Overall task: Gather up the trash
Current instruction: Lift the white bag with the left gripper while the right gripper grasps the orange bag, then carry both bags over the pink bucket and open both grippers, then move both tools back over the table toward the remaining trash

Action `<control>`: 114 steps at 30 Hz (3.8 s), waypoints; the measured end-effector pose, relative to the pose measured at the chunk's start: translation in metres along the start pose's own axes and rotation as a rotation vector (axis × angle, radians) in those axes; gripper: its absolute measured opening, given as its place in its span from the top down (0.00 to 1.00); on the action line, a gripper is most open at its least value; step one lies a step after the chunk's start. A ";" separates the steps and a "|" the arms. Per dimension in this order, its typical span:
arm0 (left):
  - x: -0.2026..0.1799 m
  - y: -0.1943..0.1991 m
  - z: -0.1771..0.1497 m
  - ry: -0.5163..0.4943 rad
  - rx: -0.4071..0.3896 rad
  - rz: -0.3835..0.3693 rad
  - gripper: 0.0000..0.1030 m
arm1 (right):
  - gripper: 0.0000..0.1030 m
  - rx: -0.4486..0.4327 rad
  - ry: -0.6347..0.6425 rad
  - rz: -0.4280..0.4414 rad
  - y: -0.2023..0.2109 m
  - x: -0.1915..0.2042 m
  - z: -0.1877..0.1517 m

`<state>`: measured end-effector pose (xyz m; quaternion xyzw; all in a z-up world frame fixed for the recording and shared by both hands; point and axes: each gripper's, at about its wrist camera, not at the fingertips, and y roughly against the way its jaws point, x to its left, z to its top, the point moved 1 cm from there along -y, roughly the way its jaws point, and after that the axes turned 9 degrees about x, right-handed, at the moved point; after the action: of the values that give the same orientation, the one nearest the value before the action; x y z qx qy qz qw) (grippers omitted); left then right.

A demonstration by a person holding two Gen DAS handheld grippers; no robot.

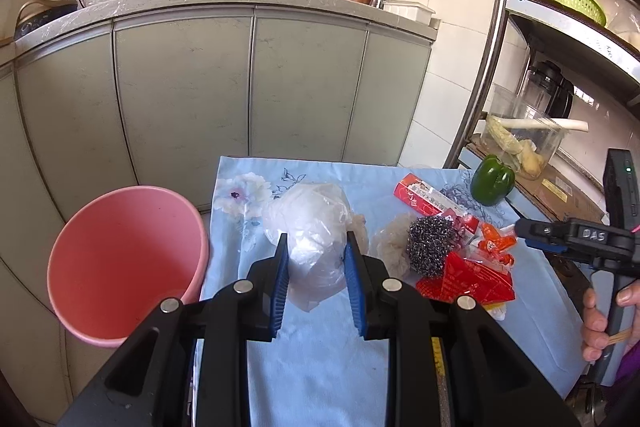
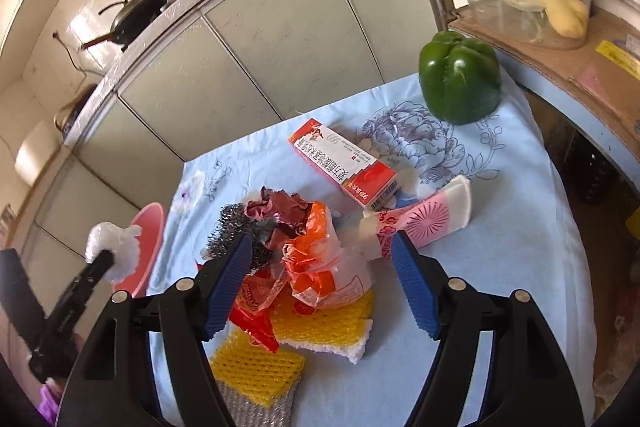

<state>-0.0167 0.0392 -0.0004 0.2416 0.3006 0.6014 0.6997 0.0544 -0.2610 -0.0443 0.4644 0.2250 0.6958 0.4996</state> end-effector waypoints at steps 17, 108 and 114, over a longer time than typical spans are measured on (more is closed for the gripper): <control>0.010 0.040 -0.015 0.057 -0.059 0.013 0.76 | 0.78 -0.091 0.082 0.012 0.037 0.009 -0.006; 0.022 0.040 -0.022 -0.063 -0.003 -0.108 0.44 | 0.52 -0.068 0.346 -0.074 0.064 0.094 -0.045; -0.007 0.025 -0.028 -0.142 0.061 -0.180 0.44 | 0.51 -0.003 0.313 -0.088 0.061 0.059 -0.078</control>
<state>-0.0549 0.0355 -0.0016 0.2769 0.2890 0.5082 0.7626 -0.0472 -0.2207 -0.0082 0.3394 0.3191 0.7374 0.4892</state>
